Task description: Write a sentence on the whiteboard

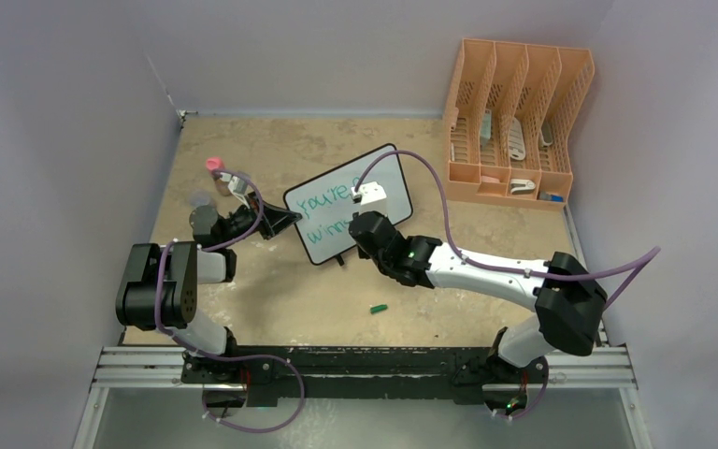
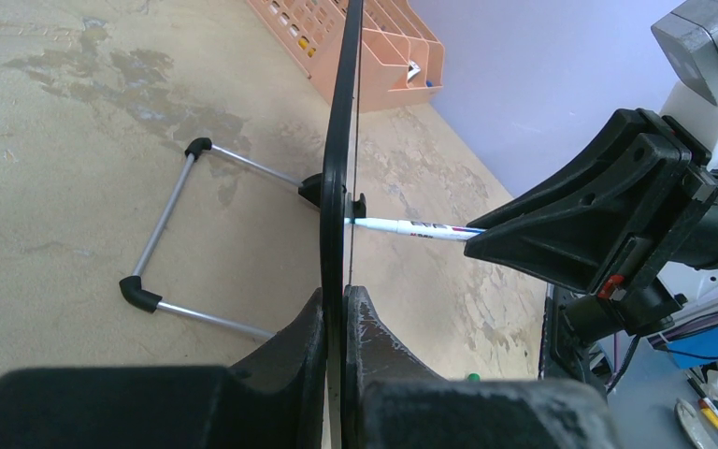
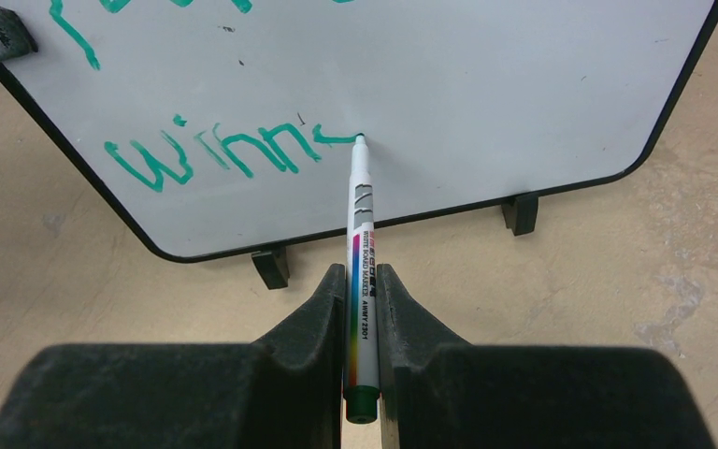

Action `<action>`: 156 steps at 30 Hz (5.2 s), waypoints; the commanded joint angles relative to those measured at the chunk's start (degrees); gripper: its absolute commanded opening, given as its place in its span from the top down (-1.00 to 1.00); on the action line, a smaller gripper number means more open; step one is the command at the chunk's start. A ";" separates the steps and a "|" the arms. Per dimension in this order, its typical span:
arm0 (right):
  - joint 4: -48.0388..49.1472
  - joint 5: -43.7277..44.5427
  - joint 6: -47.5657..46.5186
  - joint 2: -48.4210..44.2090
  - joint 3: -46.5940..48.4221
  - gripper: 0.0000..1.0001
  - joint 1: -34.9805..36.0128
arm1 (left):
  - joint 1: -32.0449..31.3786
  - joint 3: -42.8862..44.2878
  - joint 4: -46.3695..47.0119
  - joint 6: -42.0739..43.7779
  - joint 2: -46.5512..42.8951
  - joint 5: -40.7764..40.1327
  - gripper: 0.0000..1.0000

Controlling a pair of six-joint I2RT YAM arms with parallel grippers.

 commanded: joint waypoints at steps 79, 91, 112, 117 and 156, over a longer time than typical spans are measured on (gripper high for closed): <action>1.56 0.57 -1.68 -3.54 -2.33 1.00 0.66 | 0.46 0.86 1.00 1.56 -1.77 0.36 1.00; 3.48 -0.50 -2.77 -6.63 -3.13 1.00 0.61 | 0.47 0.86 0.46 1.94 -1.95 0.18 1.00; 5.59 0.79 -3.31 -3.82 -1.54 1.00 -0.71 | 0.47 1.03 0.26 1.94 -1.77 0.41 1.00; 5.96 0.68 -3.45 -3.55 -1.40 1.00 -0.71 | 0.47 0.99 0.26 1.94 -1.80 0.36 1.00; 7.08 1.14 -4.29 -1.36 -0.05 1.00 -1.28 | 0.47 0.95 0.09 2.11 -1.95 0.27 1.00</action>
